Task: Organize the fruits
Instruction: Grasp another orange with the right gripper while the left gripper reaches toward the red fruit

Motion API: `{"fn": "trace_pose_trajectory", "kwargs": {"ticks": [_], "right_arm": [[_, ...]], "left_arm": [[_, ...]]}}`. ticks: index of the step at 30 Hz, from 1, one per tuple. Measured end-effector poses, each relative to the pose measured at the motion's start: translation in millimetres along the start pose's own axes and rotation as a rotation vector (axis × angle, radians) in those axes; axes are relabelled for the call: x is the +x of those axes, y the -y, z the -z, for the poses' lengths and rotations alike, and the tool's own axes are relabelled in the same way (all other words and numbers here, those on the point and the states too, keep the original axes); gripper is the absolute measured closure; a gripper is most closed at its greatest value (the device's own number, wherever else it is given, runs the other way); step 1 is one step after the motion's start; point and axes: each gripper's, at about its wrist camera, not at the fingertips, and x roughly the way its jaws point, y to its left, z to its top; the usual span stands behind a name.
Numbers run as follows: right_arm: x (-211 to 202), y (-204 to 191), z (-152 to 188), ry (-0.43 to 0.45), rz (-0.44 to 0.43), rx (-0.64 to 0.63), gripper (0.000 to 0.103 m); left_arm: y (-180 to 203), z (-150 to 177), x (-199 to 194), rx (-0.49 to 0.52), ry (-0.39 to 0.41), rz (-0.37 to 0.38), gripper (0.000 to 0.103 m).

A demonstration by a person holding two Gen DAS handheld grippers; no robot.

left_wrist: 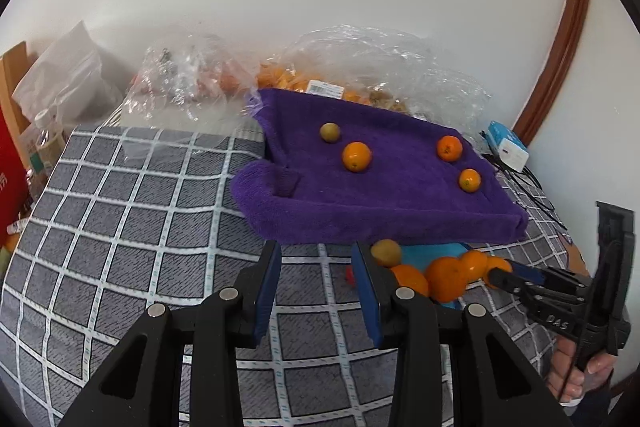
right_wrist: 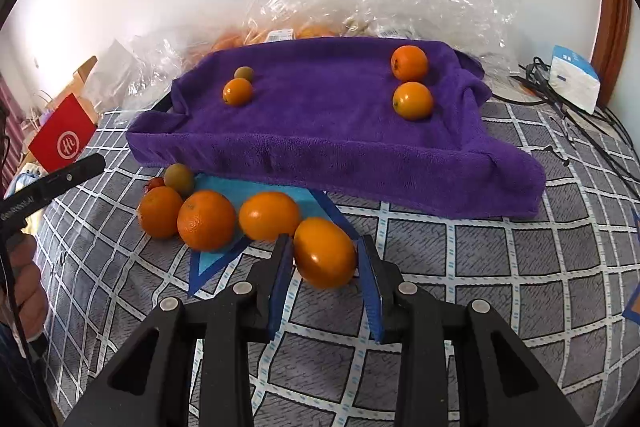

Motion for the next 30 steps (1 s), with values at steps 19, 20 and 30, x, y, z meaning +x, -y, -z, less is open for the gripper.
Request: {"fn": "trace_pose_trajectory", "kwargs": {"ticks": [19, 20, 30], "right_arm": [[-51.8, 4.6, -44.4, 0.148, 0.085, -0.021, 0.071], [-53.4, 5.2, -48.6, 0.162, 0.084, -0.019, 0.071], [-35.3, 24.7, -46.8, 0.19, 0.005, 0.086, 0.071]], "left_arm": [[12.4, 5.7, 45.1, 0.008, -0.131, 0.069, 0.068], [13.0, 7.2, 46.2, 0.006, -0.138, 0.079, 0.068], [13.2, 13.3, 57.9, -0.005, -0.177, 0.112, 0.08]]}}
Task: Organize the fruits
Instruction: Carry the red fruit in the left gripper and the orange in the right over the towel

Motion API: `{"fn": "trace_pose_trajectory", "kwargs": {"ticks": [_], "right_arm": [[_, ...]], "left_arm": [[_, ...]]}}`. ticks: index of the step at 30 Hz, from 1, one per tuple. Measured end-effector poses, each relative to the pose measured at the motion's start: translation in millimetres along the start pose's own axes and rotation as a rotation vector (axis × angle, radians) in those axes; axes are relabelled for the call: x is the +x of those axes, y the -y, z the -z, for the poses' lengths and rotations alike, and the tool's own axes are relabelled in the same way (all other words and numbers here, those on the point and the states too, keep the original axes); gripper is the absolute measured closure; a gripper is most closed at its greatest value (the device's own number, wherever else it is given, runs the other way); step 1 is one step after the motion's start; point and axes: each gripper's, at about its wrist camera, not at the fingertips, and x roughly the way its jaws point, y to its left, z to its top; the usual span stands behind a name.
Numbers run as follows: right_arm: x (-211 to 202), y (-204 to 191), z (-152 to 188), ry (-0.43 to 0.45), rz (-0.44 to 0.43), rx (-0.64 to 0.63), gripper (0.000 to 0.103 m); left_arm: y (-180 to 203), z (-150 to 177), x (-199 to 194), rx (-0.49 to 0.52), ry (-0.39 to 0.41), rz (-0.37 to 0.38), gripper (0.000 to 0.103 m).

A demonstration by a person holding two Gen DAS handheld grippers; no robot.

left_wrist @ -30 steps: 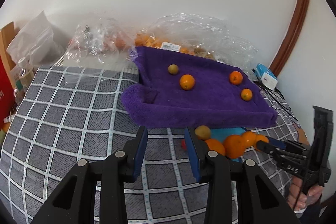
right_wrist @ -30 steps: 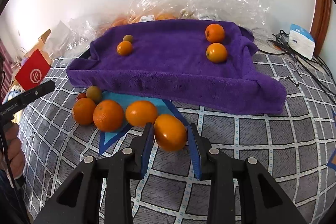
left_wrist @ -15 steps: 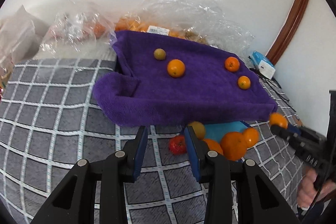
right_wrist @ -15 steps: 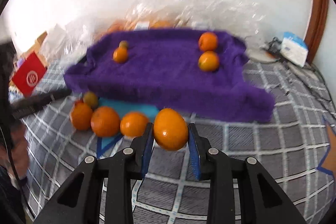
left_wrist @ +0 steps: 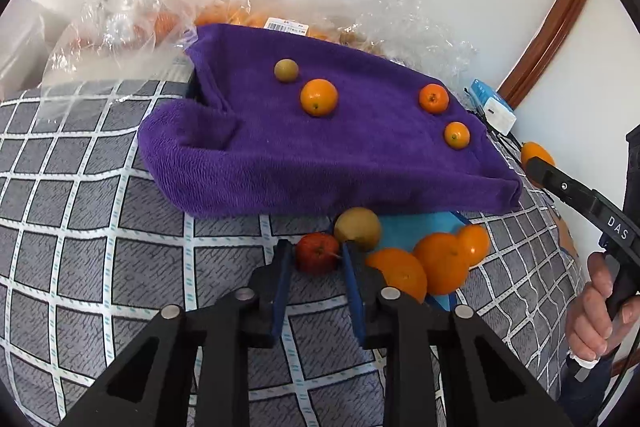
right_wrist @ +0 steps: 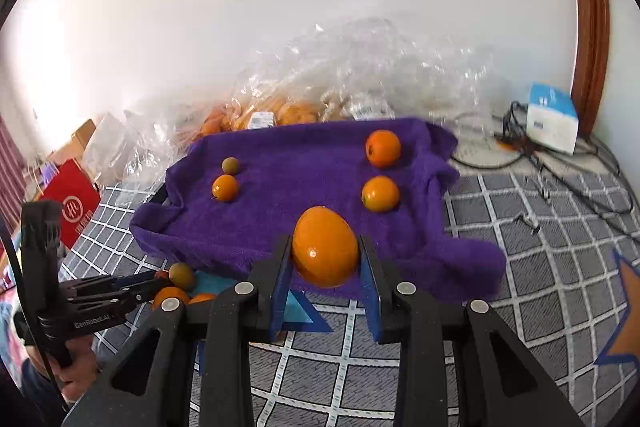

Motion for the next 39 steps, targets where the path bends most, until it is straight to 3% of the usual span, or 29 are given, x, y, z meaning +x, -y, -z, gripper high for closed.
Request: {"fn": "trace_pose_trajectory", "kwargs": {"ticks": [6, 17, 23, 29, 33, 39], "right_arm": [[0.7, 1.1, 3.1, 0.007, 0.019, 0.003, 0.071], [-0.2, 7.1, 2.5, 0.023, 0.056, 0.011, 0.071], [-14.4, -1.2, -24.6, 0.04, 0.067, -0.027, 0.071], [-24.0, -9.8, -64.2, 0.101, 0.065, -0.073, 0.071], [-9.8, -6.1, -76.0, 0.105, 0.054, -0.064, 0.071], [31.2, 15.1, -64.0, 0.033, 0.048, -0.02, 0.071]], "left_arm": [[6.8, 0.2, -0.8, 0.024, 0.037, -0.032, 0.08], [5.0, -8.5, -31.2, 0.025, 0.189, -0.065, 0.08], [-2.0, -23.7, -63.2, -0.008, 0.239, -0.058, 0.08], [2.1, -60.3, -85.5, 0.002, 0.308, -0.069, 0.08], [2.8, -86.3, -79.0, -0.017, 0.337, -0.074, 0.08], [-3.1, -107.7, -37.7, -0.029, 0.343, -0.112, 0.08]]}}
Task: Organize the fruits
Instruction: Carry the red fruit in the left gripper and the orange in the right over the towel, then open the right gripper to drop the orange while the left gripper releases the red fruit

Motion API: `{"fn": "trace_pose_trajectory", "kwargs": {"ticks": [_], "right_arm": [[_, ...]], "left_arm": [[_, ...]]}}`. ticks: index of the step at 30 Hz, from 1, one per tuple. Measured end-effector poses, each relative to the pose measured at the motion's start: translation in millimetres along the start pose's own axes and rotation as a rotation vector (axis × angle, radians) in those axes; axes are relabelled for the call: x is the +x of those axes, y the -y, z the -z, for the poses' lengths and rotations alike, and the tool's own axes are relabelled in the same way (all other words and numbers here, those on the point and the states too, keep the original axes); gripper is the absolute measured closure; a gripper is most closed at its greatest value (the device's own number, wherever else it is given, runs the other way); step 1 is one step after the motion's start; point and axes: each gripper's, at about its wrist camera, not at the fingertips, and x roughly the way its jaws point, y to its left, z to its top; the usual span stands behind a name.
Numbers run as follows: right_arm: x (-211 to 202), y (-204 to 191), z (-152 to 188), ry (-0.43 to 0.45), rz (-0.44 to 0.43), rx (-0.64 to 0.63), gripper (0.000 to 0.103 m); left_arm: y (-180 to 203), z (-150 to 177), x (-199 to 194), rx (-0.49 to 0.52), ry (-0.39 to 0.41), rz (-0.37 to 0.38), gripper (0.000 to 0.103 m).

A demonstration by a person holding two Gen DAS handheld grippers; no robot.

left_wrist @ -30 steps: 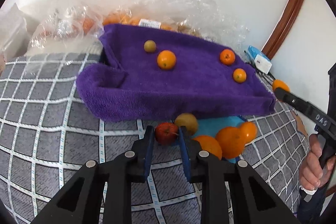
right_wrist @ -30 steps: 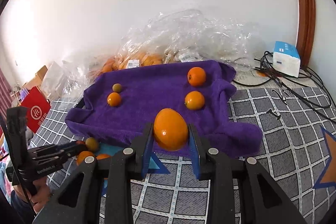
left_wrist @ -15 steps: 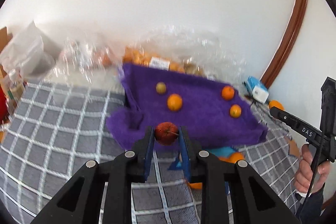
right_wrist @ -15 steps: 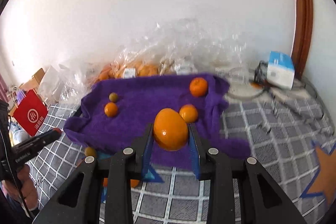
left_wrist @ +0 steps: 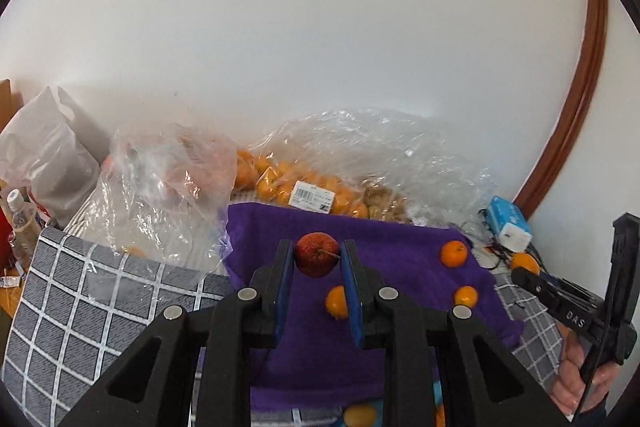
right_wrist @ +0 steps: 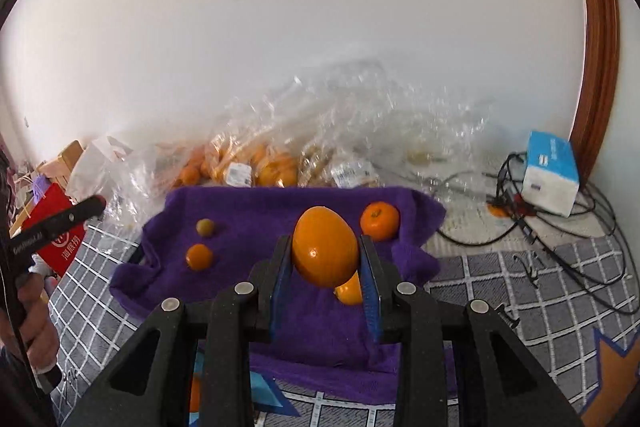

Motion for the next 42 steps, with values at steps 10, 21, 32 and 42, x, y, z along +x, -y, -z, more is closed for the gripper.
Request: {"fn": "trace_pose_trajectory", "kwargs": {"ticks": [10, 21, 32, 42], "right_arm": [[35.4, 14.8, 25.7, -0.134, -0.011, 0.01, 0.071], [54.6, 6.1, 44.5, -0.222, 0.018, -0.041, 0.071], [58.0, -1.4, 50.4, -0.23, 0.061, -0.084, 0.071], [45.3, -4.2, 46.4, -0.187, 0.055, -0.097, 0.06]], "left_arm": [[-16.7, 32.0, 47.9, -0.028, -0.113, -0.019, 0.08], [-8.4, 51.4, 72.4, 0.023, -0.2, -0.049, 0.08], [0.6, 58.3, 77.7, 0.138, -0.219, -0.171, 0.08], [0.8, 57.0, 77.3, 0.131, -0.22, -0.165, 0.08]]}}
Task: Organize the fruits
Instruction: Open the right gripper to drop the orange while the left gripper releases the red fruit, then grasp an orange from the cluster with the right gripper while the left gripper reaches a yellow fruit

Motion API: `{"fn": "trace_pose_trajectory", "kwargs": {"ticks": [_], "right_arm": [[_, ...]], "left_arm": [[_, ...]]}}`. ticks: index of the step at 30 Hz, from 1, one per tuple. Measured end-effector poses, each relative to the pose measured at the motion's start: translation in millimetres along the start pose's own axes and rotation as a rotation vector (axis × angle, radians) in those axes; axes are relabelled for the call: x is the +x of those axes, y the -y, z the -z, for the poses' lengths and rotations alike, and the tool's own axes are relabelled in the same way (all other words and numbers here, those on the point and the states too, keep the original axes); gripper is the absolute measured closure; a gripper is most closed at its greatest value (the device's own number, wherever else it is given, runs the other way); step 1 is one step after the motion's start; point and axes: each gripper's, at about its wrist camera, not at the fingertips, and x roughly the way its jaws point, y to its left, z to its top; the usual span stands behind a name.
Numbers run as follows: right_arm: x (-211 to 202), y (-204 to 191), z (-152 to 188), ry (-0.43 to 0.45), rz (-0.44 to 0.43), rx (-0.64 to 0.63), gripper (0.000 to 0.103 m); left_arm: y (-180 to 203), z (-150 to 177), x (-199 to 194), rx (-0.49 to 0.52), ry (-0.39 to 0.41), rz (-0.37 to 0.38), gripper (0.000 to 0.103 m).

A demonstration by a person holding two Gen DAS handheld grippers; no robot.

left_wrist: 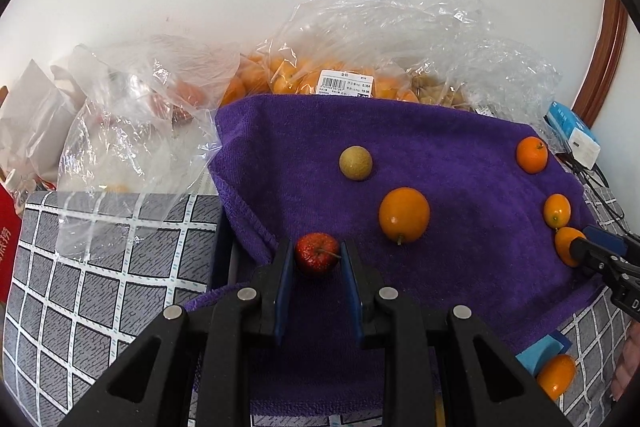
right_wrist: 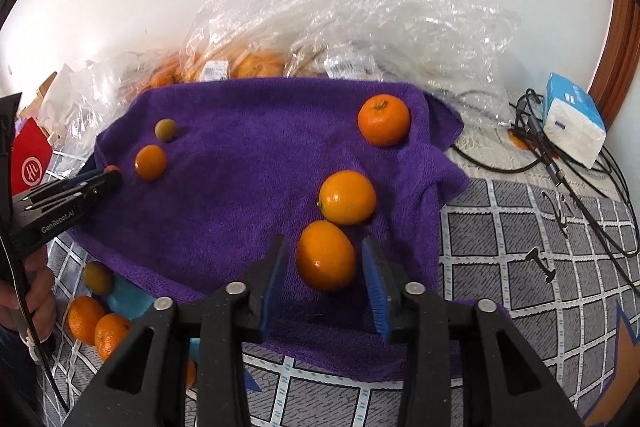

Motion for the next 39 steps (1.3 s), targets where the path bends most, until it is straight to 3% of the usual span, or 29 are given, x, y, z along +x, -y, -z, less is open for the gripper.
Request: {"fn": "trace_pose_trajectory", "kwargs": {"ticks": [3, 9, 13, 18, 26, 34, 39], "right_arm": [[-7.9, -0.7, -1.2, 0.025, 0.006, -0.002, 0.056], [-22.2, -0.5, -3.3, 0.074, 0.022, 0.017, 0.055], [-32.7, -2.2, -5.5, 0.104, 0.024, 0.03, 0.055], [-46.2, -14.4, -10.7, 0.098, -0.005, 0.023, 0.055], [-71.9, -48.0, 21.0, 0.062, -0.104, -0.069, 0.058], [-47.6, -67.9, 56.6, -0.009, -0.179, -0.104, 0.058], [-29.1, -69.1, 59.4, -0.074, -0.173, -0.089, 0.065]], "left_arm": [[0.9, 0.7, -4.2, -0.004, 0.007, 0.007, 0.08], [3.9, 1.0, -21.0, -0.011, 0.056, 0.012, 0.069], [4.9, -0.5, -34.6, -0.012, 0.094, 0.014, 0.069], [3.6, -9.5, -57.5, -0.027, 0.135, 0.041, 0.064], [-4.7, 9.8, -92.3, -0.022, 0.1, 0.063, 0.064], [-23.0, 62.8, -107.2, -0.055, 0.036, 0.086, 0.064], [-26.2, 78.7, -108.3, -0.07, 0.01, 0.12, 0.064]]}}
